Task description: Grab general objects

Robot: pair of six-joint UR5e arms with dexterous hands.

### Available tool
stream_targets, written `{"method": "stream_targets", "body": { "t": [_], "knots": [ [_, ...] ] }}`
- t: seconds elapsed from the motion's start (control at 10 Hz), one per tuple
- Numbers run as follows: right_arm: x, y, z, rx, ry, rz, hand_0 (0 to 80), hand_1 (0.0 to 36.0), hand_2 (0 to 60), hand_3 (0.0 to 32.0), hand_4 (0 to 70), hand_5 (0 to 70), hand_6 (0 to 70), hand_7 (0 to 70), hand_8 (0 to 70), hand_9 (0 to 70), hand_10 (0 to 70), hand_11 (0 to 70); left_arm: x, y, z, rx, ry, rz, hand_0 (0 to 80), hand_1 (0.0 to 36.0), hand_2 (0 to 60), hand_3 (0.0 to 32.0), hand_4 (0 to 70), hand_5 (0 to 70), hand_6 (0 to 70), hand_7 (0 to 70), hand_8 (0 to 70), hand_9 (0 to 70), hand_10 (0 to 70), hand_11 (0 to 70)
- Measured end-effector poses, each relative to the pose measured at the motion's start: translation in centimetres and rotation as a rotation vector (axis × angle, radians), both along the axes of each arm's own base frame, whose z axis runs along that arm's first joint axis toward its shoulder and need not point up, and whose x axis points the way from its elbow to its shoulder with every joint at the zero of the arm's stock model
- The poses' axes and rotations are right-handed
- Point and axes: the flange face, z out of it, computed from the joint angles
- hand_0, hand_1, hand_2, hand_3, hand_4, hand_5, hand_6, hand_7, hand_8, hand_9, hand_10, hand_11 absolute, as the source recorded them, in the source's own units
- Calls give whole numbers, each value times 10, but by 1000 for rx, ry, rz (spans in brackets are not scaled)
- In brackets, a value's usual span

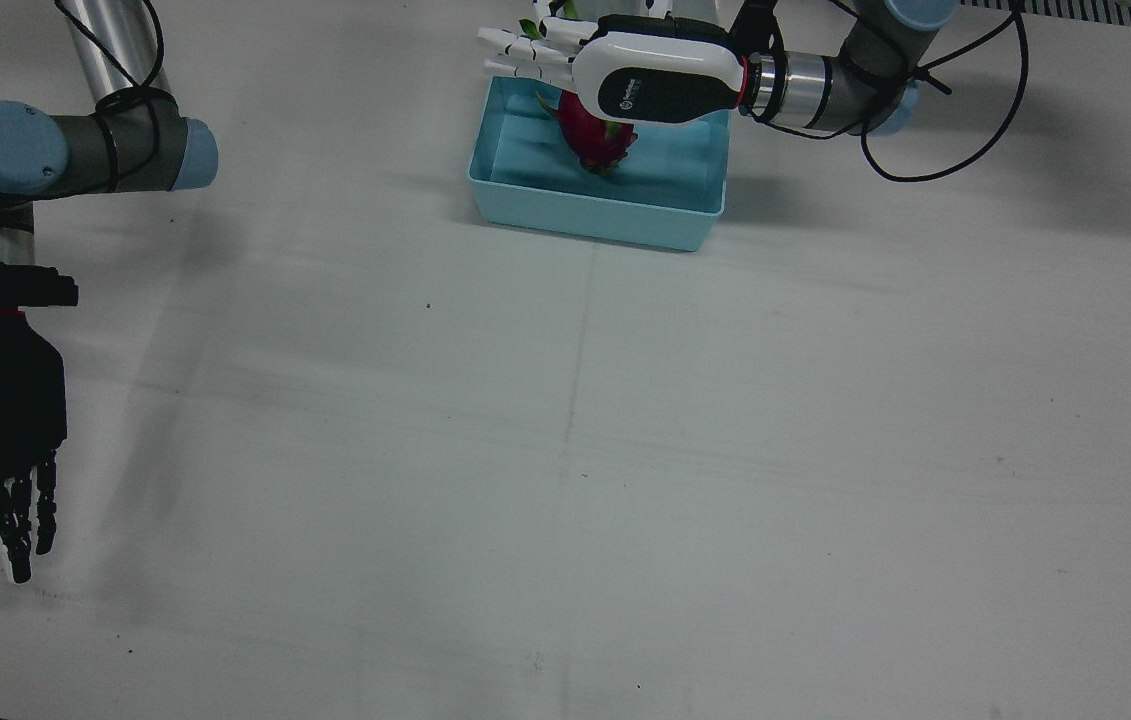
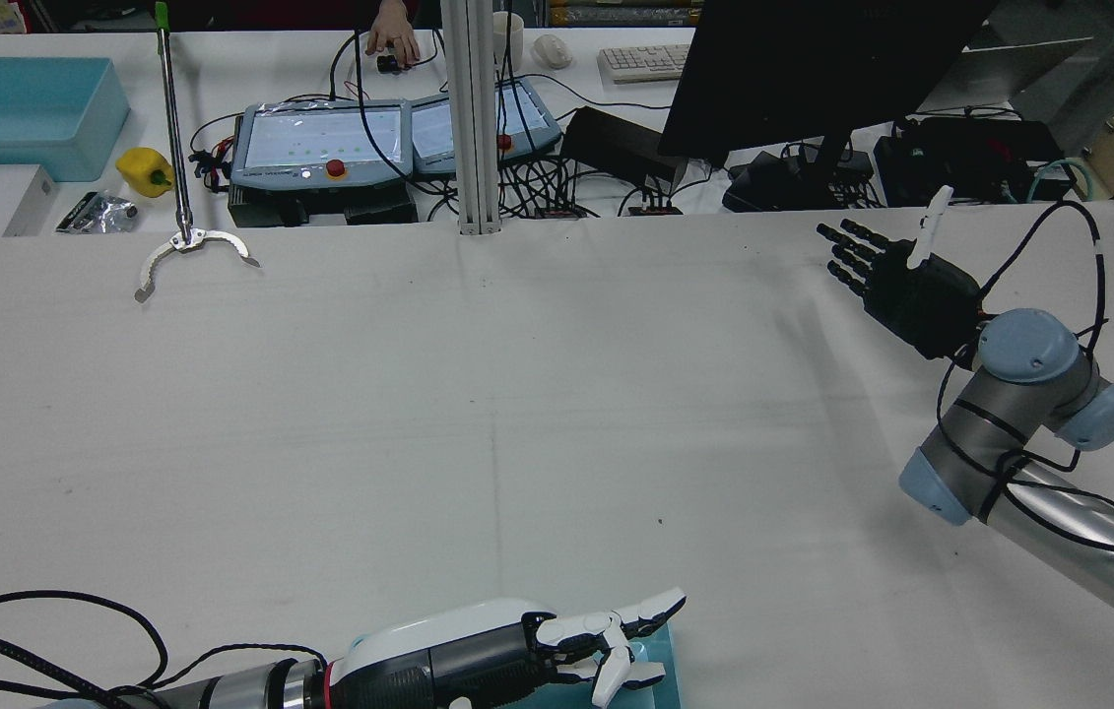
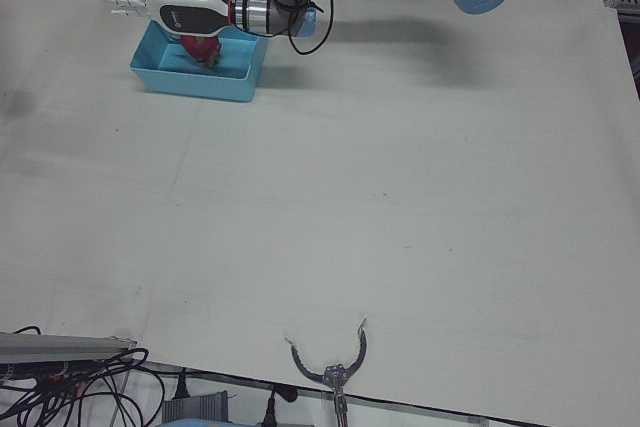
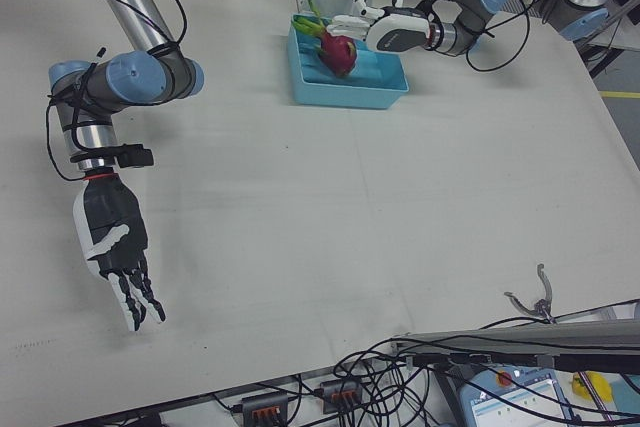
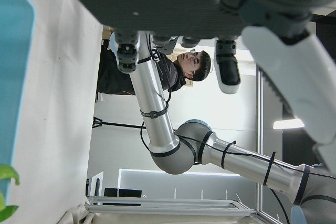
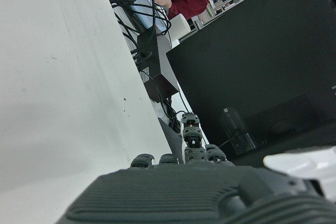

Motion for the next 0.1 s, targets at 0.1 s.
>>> {"method": "stream_targets", "body": {
  "t": [0.1],
  "knots": [
    [0, 0, 0, 0, 0, 0, 0, 0, 0, 0, 0, 0, 0, 0, 0, 0, 0, 0, 0, -1, 0, 0, -1, -1, 800, 360, 600, 0, 25, 0, 0, 0, 0, 0, 27, 100]
  ]
}}
